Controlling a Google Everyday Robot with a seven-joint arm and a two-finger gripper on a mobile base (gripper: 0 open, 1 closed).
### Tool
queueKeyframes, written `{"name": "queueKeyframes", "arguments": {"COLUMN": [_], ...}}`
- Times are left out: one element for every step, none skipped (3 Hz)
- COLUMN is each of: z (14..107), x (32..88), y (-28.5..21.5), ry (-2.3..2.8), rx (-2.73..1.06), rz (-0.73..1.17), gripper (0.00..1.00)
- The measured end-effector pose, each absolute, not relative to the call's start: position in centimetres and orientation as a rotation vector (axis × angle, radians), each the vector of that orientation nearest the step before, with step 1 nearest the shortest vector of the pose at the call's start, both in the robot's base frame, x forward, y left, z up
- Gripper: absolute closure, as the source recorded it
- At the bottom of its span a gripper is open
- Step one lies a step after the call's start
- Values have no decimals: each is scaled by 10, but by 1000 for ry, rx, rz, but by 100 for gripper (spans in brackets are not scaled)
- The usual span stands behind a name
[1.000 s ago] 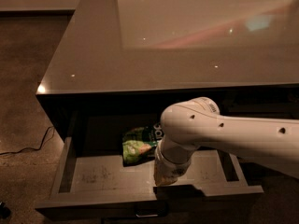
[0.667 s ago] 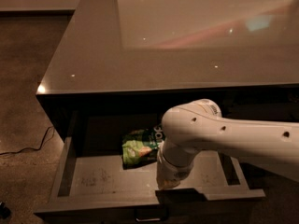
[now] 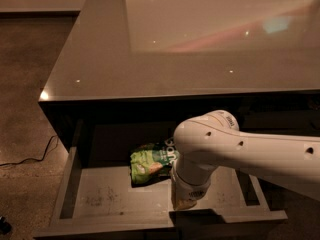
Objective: Open top drawer
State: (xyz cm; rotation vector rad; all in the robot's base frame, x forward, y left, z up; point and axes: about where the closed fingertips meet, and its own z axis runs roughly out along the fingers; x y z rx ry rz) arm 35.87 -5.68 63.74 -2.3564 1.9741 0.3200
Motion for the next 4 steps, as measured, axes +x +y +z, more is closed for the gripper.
{"name": "queueKeyframes", "arguments": {"z": [627,619,619,619], "x": [349,338,338,338], "y": [-55,-52,-52,-52], "ry": [1972,1973,1973,1973], "rx": [-2391,-2436,-2437,-2437], "rz": [367,401,401,401], "gripper": [100,100,81,58]}}
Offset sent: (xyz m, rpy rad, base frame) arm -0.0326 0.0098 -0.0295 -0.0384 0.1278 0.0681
